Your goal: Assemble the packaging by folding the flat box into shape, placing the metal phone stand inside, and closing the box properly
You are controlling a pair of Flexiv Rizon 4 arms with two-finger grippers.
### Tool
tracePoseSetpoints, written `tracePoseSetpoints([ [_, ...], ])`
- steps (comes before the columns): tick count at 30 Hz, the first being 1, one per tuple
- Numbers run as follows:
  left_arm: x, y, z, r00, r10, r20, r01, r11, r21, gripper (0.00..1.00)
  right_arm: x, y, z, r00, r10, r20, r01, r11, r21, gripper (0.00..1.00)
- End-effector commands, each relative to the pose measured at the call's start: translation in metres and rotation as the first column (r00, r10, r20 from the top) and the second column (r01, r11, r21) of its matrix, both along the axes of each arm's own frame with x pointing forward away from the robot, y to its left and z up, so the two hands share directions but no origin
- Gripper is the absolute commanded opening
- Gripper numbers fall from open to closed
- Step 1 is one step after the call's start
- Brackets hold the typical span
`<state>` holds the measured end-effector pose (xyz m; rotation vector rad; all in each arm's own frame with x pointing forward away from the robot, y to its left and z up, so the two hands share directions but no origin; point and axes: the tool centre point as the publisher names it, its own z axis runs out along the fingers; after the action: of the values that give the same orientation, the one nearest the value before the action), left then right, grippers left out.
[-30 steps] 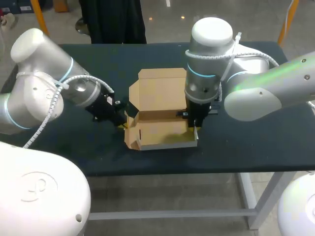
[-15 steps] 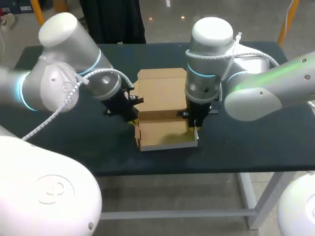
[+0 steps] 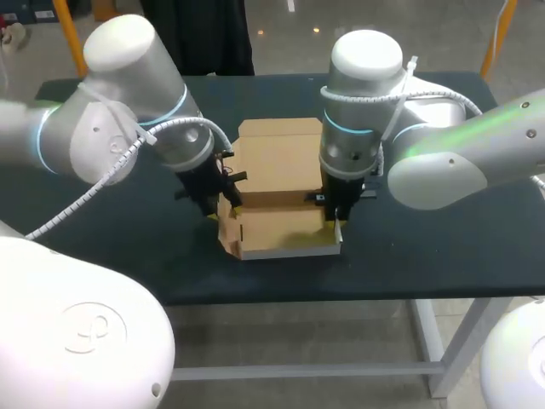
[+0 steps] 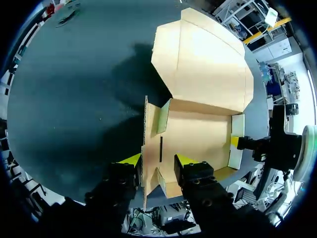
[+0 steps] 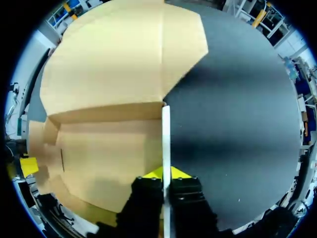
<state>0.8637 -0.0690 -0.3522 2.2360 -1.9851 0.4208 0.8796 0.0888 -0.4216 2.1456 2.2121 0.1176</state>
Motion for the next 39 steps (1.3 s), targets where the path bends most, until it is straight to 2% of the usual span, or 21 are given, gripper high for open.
tracePoseSetpoints([
  [1, -0.007, 0.029, 0.004, 1.000, -0.001, 0.004, 0.001, 0.993, -0.118, 0.46, 0.001, 0.001, 0.001, 1.000, 0.000, -0.006, 0.000, 1.000, -0.004, 0.00],
  [7, -0.010, 0.061, 0.003, 1.000, -0.016, 0.007, 0.017, 0.968, -0.252, 0.47, 0.001, 0.001, 0.001, 1.000, 0.000, -0.006, 0.000, 1.000, -0.004, 0.00],
  [10, -0.012, 0.073, -0.001, 0.999, -0.035, 0.013, 0.038, 0.950, -0.310, 0.39, 0.001, 0.001, 0.001, 1.000, 0.000, -0.006, 0.000, 1.000, -0.004, 0.00],
  [12, -0.012, 0.080, -0.005, 0.999, -0.045, 0.017, 0.048, 0.939, -0.340, 0.22, 0.001, 0.001, 0.001, 1.000, 0.000, -0.006, 0.000, 1.000, -0.004, 0.00],
  [14, -0.012, 0.085, -0.009, 0.999, -0.049, 0.013, 0.050, 0.930, -0.364, 0.01, 0.001, 0.001, 0.001, 1.000, 0.000, -0.006, 0.000, 1.000, -0.004, 0.00],
  [25, -0.015, 0.091, -0.026, 0.997, -0.078, 0.022, 0.080, 0.900, -0.428, 0.00, 0.001, 0.001, 0.001, 1.000, 0.000, -0.006, 0.000, 1.000, -0.004, 0.00],
  [39, -0.019, 0.076, -0.034, 0.992, -0.121, 0.046, 0.128, 0.864, -0.486, 0.00, 0.001, 0.001, 0.001, 1.000, 0.000, -0.006, 0.000, 1.000, -0.004, 0.00],
])
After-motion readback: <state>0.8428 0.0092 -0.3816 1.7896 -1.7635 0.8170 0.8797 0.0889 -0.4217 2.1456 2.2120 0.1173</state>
